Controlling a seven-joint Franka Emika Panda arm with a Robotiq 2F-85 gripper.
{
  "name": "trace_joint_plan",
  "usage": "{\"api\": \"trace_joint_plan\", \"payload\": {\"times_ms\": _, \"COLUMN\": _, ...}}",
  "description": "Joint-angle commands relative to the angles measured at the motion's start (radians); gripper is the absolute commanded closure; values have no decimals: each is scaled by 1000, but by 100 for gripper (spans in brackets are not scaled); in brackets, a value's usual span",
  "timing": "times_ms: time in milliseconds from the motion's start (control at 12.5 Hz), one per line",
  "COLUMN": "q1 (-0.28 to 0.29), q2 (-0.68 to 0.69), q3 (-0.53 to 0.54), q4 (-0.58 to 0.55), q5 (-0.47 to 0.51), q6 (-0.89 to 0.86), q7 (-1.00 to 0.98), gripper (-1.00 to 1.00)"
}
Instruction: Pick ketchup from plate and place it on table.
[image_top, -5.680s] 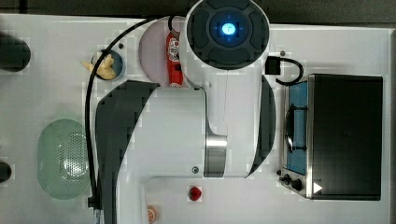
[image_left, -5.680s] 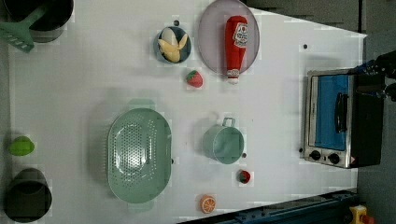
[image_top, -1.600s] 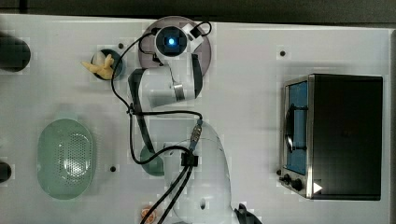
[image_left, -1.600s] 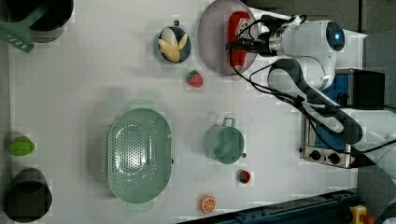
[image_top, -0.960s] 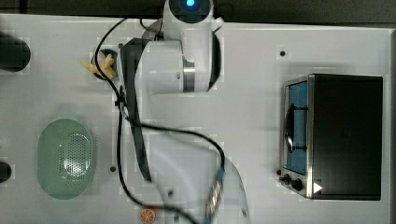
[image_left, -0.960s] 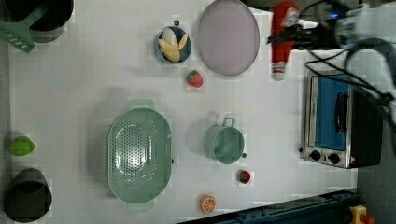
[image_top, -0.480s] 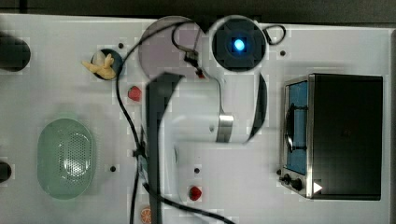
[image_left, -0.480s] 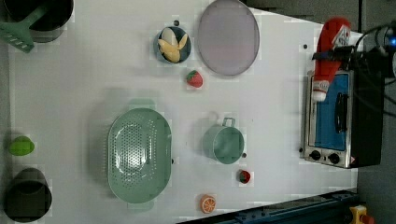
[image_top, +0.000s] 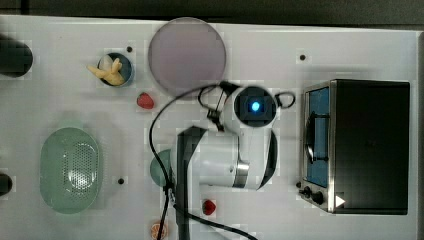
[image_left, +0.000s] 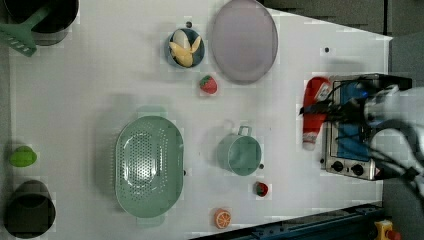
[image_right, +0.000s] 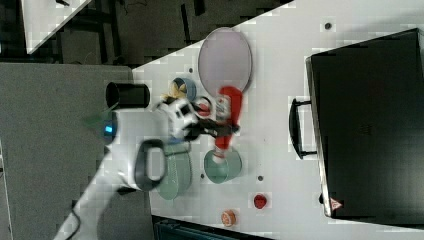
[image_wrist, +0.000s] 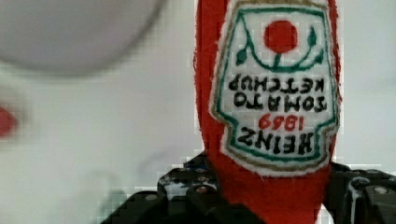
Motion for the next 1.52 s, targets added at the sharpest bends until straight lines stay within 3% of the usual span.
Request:
{"api": "trace_joint_plan", "payload": {"times_ms": 80, "q1": 15, "q2": 2, "q3": -9, "q4": -88, "q5": -1, "q6": 116, "q7": 12, "gripper": -21}}
{"api": "trace_joint_plan", "payload": {"times_ms": 560, "q1": 15, "q2": 144, "q3": -12, "q4": -103, "q5": -1, "q6": 222, "q7": 13, "gripper": -27}}
{"api": "trace_joint_plan", "payload": {"times_ms": 800, "q1": 16, "q2": 130, "q3": -8, "q4": -103, "q5": -1, "q6": 242, "q7": 13, "gripper": -90}}
{"api": "trace_joint_plan", "payload": {"times_ms": 880, "q1": 16, "q2": 111, "q3": -5, "q4": -100, "q5": -1, "q6": 224, "q7": 13, "gripper": -100}}
{"api": "trace_joint_plan", "payload": {"times_ms": 1120, "q1": 16, "q2": 15, "q3": 7, "q4": -48, "q5": 1, "q6": 145, "q7": 96, "gripper": -100}}
{"api": "trace_joint_plan", "payload": {"times_ms": 1520, "q1": 16, "q2": -144, "q3": 31, "q4": 185, "q5": 1, "q6": -167, "q7": 508, "gripper": -100}}
